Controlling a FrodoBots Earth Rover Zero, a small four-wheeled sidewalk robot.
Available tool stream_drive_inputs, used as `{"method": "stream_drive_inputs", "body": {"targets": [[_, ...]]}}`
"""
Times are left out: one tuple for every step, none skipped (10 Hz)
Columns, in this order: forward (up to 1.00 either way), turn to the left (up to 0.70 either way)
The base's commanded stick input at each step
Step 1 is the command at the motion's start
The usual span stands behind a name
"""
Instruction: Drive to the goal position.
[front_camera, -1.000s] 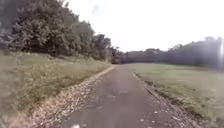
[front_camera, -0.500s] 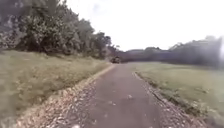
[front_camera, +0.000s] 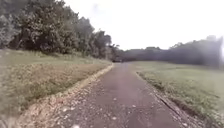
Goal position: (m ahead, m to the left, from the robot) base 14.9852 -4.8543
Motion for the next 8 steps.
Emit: {"method": "stream_drive_inputs", "body": {"targets": [[0.70, 0.00], [0.70, 0.00], [0.70, -0.19], [0.70, -0.32], [0.70, -0.32], [0.70, -0.32], [0.70, -0.32], [0.70, -0.32]]}}
